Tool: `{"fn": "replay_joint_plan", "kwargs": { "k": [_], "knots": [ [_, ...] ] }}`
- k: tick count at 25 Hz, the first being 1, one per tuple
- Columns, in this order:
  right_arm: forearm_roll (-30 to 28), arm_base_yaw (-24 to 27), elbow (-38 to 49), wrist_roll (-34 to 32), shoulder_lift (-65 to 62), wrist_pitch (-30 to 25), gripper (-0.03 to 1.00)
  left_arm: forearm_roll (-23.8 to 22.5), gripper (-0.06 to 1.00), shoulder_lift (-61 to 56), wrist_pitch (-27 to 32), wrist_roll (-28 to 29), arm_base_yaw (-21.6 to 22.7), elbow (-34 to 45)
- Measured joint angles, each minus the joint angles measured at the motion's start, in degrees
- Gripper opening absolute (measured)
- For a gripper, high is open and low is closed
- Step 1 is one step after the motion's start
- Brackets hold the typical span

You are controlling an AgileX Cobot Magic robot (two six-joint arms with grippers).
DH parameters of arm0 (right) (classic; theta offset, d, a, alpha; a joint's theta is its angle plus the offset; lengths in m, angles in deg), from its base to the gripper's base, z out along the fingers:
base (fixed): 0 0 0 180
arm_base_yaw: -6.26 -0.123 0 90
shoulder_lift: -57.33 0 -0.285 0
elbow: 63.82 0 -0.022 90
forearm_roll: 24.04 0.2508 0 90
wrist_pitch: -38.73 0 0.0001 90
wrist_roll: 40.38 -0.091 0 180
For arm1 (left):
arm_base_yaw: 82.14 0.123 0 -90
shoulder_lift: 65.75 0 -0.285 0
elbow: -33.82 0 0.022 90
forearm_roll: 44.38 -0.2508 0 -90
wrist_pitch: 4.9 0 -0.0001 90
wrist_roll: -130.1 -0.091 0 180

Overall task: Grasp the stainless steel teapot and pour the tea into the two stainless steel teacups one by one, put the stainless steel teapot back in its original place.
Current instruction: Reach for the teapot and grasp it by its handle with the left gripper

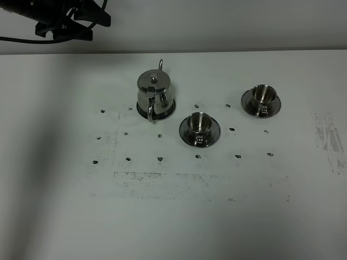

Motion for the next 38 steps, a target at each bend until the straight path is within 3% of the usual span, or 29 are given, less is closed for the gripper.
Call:
{"fn": "replay_joint_plan", "kwargs": {
  "k": [6,16,38],
  "knots": [
    [0.2,-1.3,0.0,0.0,0.0,0.0,0.51,0.0,0.59,0.0,0.0,-0.1,0.0,0.0],
    [0.4,-9.3,0.0,0.0,0.0,0.0,0.51,0.0,0.59,0.0,0.0,-0.1,0.0,0.0],
    [1.2,-11.4,0.0,-0.1,0.0,0.0,0.51,1.3,0.59,0.0,0.0,-2.7,0.0,0.0]
  ]
}}
